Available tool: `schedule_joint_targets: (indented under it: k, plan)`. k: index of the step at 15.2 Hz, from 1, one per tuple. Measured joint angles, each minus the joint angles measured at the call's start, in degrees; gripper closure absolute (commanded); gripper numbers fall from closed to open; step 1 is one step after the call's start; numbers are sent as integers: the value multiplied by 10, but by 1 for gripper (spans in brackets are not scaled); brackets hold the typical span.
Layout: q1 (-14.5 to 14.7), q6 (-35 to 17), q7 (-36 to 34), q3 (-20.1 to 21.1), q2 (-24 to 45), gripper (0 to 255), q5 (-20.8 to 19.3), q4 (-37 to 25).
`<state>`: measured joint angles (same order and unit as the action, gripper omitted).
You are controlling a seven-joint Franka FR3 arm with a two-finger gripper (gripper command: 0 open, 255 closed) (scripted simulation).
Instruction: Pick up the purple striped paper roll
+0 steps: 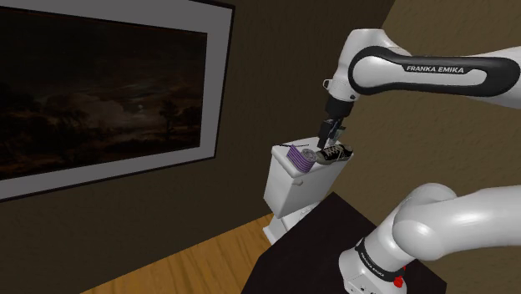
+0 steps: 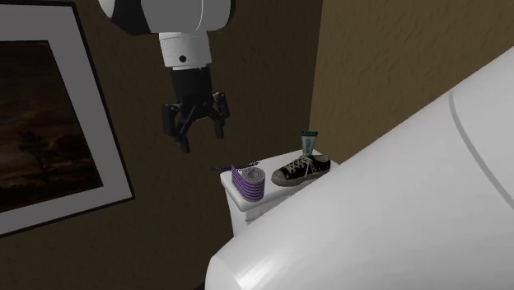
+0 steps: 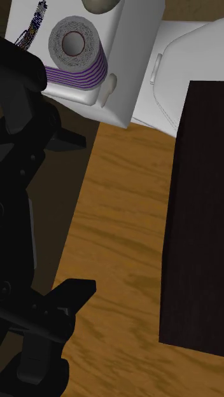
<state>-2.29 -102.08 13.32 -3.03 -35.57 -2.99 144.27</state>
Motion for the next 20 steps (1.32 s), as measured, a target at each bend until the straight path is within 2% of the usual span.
schedule_joint_targets:
  k: [7,11,15,20]
  plan:
    - [-23,-141,36,-42,97,0,-25,23]
    - [-35,-222,65,-70,181,0,-31,8]
    - [-43,-291,93,-92,260,0,-24,-15]
    - [-56,-370,143,-114,373,0,8,-61]
